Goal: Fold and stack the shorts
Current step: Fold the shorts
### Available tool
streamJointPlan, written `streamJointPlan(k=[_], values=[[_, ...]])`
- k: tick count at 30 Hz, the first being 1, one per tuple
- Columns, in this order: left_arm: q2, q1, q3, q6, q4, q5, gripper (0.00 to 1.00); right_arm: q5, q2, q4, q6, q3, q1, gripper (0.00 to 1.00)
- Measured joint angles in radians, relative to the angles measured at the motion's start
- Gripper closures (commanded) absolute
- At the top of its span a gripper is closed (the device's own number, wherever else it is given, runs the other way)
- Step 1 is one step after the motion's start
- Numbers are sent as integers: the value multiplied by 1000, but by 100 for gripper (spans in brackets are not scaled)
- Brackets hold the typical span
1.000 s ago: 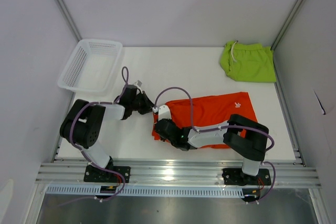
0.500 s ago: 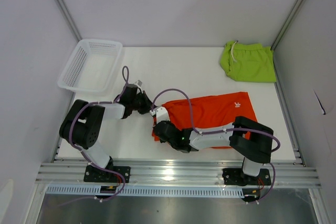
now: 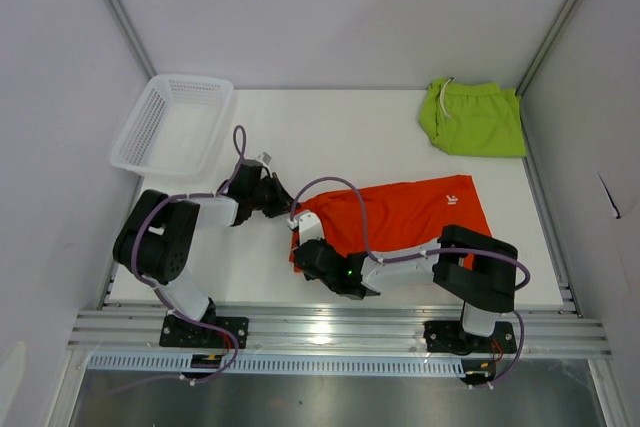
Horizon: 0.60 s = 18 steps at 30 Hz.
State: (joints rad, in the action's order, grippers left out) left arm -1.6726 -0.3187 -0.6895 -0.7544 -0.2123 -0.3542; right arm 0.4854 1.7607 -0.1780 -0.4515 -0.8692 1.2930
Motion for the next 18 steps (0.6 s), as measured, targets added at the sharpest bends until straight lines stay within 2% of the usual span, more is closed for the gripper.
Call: streamJointPlan(k=[6,13,18], values=[[0,2,-11,15,16,10,100,7,31,-49,-7,-8,2,100],[0,36,-62,54,109,16,100,-22,24,53,29,-96,-8,99],[0,63,-122,104,187,77,100,-114,-53,114,26,-135,-88,99]])
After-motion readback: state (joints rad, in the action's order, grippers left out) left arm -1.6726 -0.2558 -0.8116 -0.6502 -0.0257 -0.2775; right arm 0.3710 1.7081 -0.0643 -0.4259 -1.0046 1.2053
